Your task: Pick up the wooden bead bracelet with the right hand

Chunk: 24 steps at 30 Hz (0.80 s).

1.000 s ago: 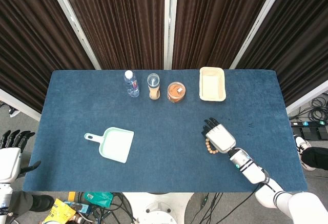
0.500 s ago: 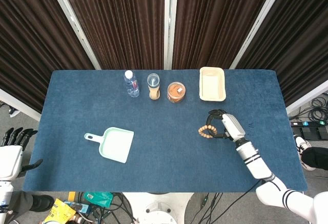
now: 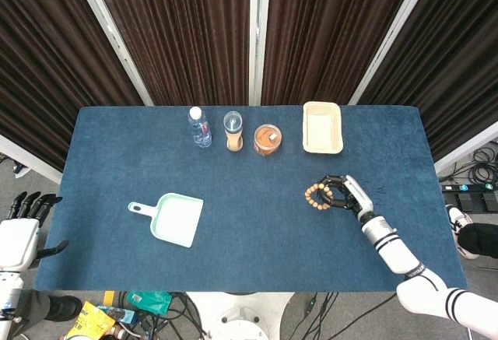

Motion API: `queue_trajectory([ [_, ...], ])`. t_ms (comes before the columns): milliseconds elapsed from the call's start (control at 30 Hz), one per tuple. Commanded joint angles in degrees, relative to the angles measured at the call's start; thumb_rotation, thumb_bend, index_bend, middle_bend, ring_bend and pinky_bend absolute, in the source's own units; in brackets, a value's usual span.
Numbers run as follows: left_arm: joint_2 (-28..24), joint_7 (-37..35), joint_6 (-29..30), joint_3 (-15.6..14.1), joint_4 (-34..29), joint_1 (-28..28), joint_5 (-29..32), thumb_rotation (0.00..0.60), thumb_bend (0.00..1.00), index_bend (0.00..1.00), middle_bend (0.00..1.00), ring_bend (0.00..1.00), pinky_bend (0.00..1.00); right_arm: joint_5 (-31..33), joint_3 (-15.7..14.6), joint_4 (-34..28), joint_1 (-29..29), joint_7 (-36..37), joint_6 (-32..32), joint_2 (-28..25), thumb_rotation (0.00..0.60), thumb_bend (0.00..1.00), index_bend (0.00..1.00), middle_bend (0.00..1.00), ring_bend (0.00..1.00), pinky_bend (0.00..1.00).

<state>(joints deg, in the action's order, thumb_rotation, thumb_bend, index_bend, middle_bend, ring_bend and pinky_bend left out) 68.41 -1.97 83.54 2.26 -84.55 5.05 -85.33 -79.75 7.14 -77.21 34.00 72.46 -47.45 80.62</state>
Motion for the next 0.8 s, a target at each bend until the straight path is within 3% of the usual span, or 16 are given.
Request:
queue_trajectory([
  [33, 0.03, -0.08, -0.03, -0.04, 0.10, 0.07, -0.09, 0.600, 0.00, 0.19, 0.17, 0.07, 0.02, -1.96, 0.18, -9.95, 1.18, 18.07, 8.23, -6.97, 0.318, 0.75, 0.79, 0.64, 0.34, 0.07],
  [233, 0.19, -0.34, -0.45, -0.10, 0.40, 0.33, 0.00, 0.600, 0.00, 0.19, 0.17, 0.07, 0.02, -15.48, -3.53, -10.70, 2.12, 41.63, 2.82, -9.78, 0.192, 0.76, 0.77, 0.61, 0.33, 0.05],
  [367, 0.34, -0.38, -0.64, -0.17, 0.57, 0.52, -0.11, 0.600, 0.00, 0.19, 0.17, 0.07, 0.02, -22.09, -7.01, -6.70, 3.63, 47.59, -2.92, -9.45, 0.149, 0.72, 0.64, 0.55, 0.27, 0.04],
  [467, 0.54, -0.37, -0.64, -0.13, 0.69, 0.60, -0.07, 0.600, 0.00, 0.19, 0.17, 0.07, 0.02, -23.73, -8.03, -3.79, 3.89, 45.03, -6.86, -8.02, 0.121, 0.53, 0.50, 0.50, 0.22, 0.04],
  [567, 0.62, -0.35, -0.65, -0.19, 0.71, 0.64, -0.12, 0.600, 0.00, 0.19, 0.17, 0.07, 0.02, -22.81, -7.62, -2.25, 3.26, 36.39, -9.39, -6.14, 0.116, 0.31, 0.39, 0.47, 0.20, 0.05],
  [667, 0.67, -0.34, -0.50, -0.31, 0.69, 0.51, -0.11, 0.600, 0.00, 0.19, 0.17, 0.07, 0.02, -20.32, -6.54, -2.19, 2.16, 27.69, -11.45, -4.30, 0.116, 0.13, 0.36, 0.47, 0.26, 0.20],
  [800, 0.63, -0.36, -0.40, -0.45, 0.64, 0.39, -0.11, 0.600, 0.00, 0.19, 0.17, 0.07, 0.02, -16.79, -5.57, -2.17, 1.09, 19.31, -12.65, -2.16, 0.114, 0.08, 0.35, 0.51, 0.35, 0.36],
])
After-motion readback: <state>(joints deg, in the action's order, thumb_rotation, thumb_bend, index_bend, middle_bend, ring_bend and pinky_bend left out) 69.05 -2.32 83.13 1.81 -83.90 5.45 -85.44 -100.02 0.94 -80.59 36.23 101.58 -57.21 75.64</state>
